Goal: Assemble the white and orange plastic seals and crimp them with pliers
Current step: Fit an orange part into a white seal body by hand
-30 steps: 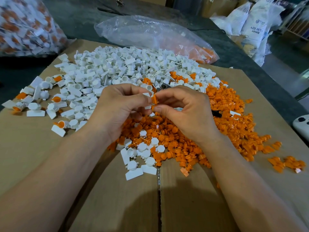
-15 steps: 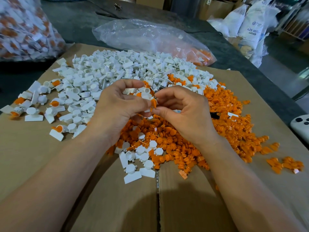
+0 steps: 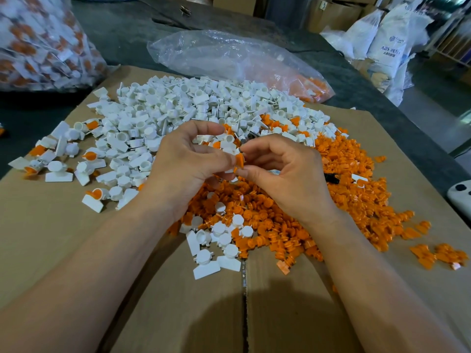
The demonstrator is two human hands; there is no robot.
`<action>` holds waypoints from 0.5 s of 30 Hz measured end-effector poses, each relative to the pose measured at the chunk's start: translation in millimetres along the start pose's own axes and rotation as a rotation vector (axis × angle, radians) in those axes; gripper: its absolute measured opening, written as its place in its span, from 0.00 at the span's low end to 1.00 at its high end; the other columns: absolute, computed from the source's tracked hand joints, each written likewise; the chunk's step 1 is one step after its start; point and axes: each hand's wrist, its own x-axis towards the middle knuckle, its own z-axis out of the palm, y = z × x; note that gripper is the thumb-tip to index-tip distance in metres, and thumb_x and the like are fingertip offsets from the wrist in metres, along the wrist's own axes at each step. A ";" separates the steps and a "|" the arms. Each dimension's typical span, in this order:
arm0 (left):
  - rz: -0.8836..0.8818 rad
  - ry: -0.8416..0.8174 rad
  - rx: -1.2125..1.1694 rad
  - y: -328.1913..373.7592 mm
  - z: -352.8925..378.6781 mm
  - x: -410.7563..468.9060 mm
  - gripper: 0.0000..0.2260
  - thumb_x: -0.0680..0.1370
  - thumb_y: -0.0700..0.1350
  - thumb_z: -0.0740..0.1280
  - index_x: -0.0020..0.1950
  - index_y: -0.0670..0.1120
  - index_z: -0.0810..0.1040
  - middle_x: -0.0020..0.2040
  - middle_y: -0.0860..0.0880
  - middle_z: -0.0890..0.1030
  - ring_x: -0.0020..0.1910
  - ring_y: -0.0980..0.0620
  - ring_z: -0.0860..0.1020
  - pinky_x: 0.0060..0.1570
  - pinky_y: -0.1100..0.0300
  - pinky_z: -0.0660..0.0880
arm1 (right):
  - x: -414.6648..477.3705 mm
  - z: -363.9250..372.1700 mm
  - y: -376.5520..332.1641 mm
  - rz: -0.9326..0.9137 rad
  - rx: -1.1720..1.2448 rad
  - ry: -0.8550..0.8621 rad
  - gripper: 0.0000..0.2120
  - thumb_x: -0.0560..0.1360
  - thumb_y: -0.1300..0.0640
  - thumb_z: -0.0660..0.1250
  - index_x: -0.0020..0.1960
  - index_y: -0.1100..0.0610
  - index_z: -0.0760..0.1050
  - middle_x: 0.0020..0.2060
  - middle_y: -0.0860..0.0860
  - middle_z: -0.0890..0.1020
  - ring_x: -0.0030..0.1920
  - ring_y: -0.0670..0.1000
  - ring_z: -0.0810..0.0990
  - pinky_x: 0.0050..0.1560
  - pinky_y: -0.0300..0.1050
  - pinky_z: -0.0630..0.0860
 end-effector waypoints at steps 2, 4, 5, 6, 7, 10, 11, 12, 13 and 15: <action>-0.001 0.001 0.001 -0.2 -0.2 0.1 0.16 0.68 0.31 0.70 0.49 0.47 0.74 0.27 0.49 0.81 0.24 0.53 0.78 0.22 0.68 0.69 | -0.3 0.0 -0.2 -0.014 -0.012 0.006 0.16 0.67 0.64 0.73 0.51 0.51 0.76 0.40 0.44 0.79 0.42 0.42 0.80 0.44 0.33 0.77; -0.002 -0.001 -0.002 -0.2 -0.5 0.2 0.16 0.68 0.31 0.70 0.49 0.47 0.74 0.27 0.48 0.81 0.24 0.53 0.78 0.22 0.68 0.70 | -0.7 0.2 -0.6 -0.045 -0.036 0.016 0.19 0.67 0.64 0.73 0.54 0.51 0.74 0.41 0.45 0.79 0.43 0.43 0.80 0.45 0.32 0.76; -0.003 -0.003 -0.003 -0.1 -0.7 0.3 0.16 0.68 0.31 0.70 0.50 0.47 0.74 0.27 0.48 0.81 0.24 0.53 0.78 0.22 0.68 0.70 | -0.7 -0.1 -0.8 -0.060 -0.044 0.020 0.19 0.67 0.64 0.73 0.55 0.51 0.74 0.41 0.47 0.79 0.43 0.44 0.80 0.45 0.33 0.77; -0.004 -0.005 -0.002 -0.1 -0.8 0.3 0.16 0.68 0.31 0.70 0.50 0.47 0.74 0.27 0.48 0.81 0.24 0.53 0.78 0.22 0.67 0.70 | -0.8 -0.1 -0.9 -0.074 -0.051 0.024 0.19 0.67 0.64 0.73 0.55 0.51 0.75 0.41 0.47 0.79 0.43 0.44 0.80 0.45 0.34 0.77; -0.005 -0.005 0.002 -0.2 -0.7 0.3 0.16 0.68 0.31 0.70 0.50 0.47 0.74 0.27 0.48 0.81 0.24 0.53 0.78 0.22 0.67 0.70 | -0.7 -0.4 -1.4 -0.086 -0.057 0.024 0.18 0.67 0.64 0.73 0.54 0.51 0.75 0.41 0.46 0.79 0.43 0.45 0.80 0.45 0.35 0.77; -0.018 0.004 -0.002 -1.1 -0.3 0.9 0.16 0.68 0.30 0.70 0.50 0.47 0.74 0.27 0.48 0.81 0.24 0.53 0.78 0.22 0.67 0.70 | 0.0 -2.2 -2.8 -0.067 -0.081 -0.004 0.17 0.67 0.63 0.73 0.54 0.52 0.76 0.41 0.45 0.78 0.44 0.45 0.79 0.46 0.36 0.77; -0.025 0.010 -0.010 -1.3 -0.4 1.1 0.16 0.68 0.31 0.70 0.50 0.47 0.74 0.28 0.48 0.81 0.25 0.53 0.78 0.22 0.67 0.70 | 0.6 -4.5 -2.5 -0.034 -0.100 -0.011 0.18 0.67 0.63 0.74 0.54 0.52 0.77 0.41 0.44 0.78 0.44 0.44 0.79 0.47 0.35 0.77; -0.033 0.016 -0.019 -1.4 -0.6 1.3 0.16 0.68 0.31 0.70 0.50 0.47 0.75 0.28 0.47 0.81 0.25 0.52 0.79 0.23 0.67 0.70 | 2.1 -8.9 -1.6 0.017 -0.125 -0.007 0.18 0.67 0.62 0.74 0.55 0.52 0.77 0.41 0.42 0.78 0.43 0.43 0.79 0.47 0.33 0.76; -0.039 0.021 -0.026 -1.5 -1.0 1.5 0.16 0.68 0.31 0.70 0.50 0.48 0.75 0.29 0.47 0.81 0.26 0.52 0.79 0.23 0.67 0.70 | 4.5 -15.6 -0.1 0.086 -0.157 0.008 0.17 0.67 0.60 0.74 0.55 0.51 0.78 0.41 0.39 0.77 0.42 0.41 0.78 0.47 0.30 0.74; -0.042 0.023 -0.032 -1.5 -1.8 1.5 0.16 0.69 0.31 0.70 0.50 0.48 0.75 0.28 0.48 0.81 0.26 0.52 0.79 0.23 0.67 0.70 | 9.2 -33.5 4.7 0.235 -0.252 0.033 0.16 0.67 0.56 0.74 0.54 0.48 0.77 0.40 0.38 0.77 0.40 0.37 0.77 0.44 0.25 0.72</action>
